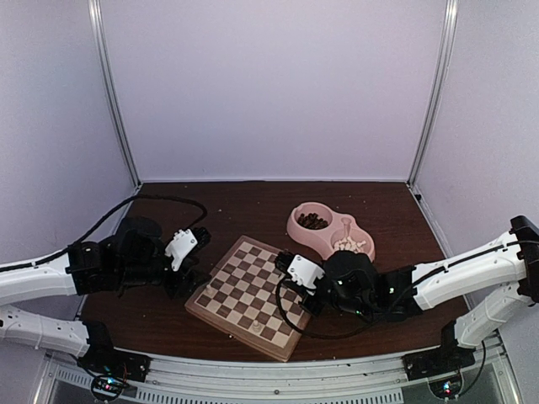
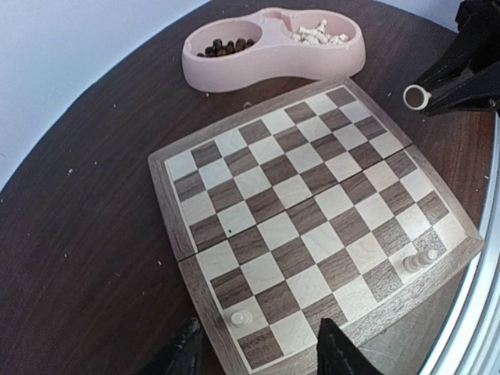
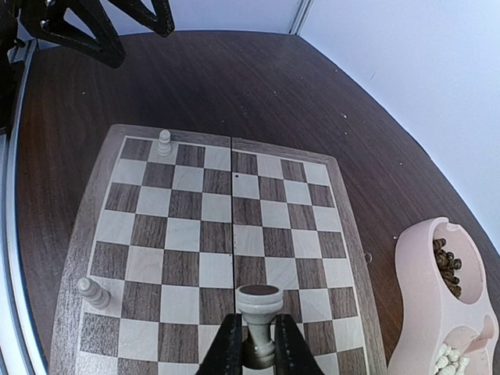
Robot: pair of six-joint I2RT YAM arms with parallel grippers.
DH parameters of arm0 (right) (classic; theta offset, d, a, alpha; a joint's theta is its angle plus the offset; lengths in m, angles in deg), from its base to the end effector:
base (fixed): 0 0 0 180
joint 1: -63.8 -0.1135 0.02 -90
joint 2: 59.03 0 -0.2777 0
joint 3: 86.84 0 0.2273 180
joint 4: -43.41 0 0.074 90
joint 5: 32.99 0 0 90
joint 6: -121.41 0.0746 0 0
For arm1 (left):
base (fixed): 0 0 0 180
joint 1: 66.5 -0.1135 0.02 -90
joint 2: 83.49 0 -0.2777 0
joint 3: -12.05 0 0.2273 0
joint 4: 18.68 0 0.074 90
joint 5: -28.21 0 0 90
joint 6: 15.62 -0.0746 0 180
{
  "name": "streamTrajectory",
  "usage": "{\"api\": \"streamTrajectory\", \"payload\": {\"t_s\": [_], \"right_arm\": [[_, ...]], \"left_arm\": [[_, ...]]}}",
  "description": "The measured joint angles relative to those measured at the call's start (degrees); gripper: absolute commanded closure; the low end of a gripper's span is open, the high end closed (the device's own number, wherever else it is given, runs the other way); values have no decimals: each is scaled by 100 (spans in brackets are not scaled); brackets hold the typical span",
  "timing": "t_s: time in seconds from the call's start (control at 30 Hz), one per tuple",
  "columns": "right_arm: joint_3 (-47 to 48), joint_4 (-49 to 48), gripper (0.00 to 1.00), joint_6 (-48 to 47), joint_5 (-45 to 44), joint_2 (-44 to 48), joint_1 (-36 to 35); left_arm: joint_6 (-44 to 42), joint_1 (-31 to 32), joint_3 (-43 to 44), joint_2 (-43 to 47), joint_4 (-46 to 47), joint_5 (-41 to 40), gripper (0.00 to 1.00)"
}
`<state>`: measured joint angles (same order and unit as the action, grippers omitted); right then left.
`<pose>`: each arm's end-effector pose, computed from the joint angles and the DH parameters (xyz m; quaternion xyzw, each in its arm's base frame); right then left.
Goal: Set up the chess pieces on the board
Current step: Pass from the right arm to the left
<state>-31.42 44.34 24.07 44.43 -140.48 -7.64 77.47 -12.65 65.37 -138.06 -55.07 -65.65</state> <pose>0.1153 0.2923 0.2218 -0.4934 0.6912 0.1966 0.4900 0.1243 -0.1616 0.2442 0.3710 0.8167 -0.1836 0.4020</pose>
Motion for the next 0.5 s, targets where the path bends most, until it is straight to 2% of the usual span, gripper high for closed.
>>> {"api": "streamTrajectory", "payload": {"t_s": [0.07, 0.1, 0.13, 0.2, 0.5], "right_arm": [[0, 7, 99, 0, 22, 0, 0], [0, 7, 99, 0, 35, 0, 0], [0, 7, 99, 0, 52, -2, 0], [2, 4, 99, 0, 90, -17, 0], [302, 195, 100, 2, 647, -407, 0]], "left_arm": [[-9, 0, -205, 177, 260, 26, 36], [-9, 0, -297, 240, 378, 24, 26], [-11, 2, -391, 291, 501, 24, 21], [-20, 2, -520, 291, 719, 35, 14], [219, 2, -702, -188, 1786, 317, 9]]}}
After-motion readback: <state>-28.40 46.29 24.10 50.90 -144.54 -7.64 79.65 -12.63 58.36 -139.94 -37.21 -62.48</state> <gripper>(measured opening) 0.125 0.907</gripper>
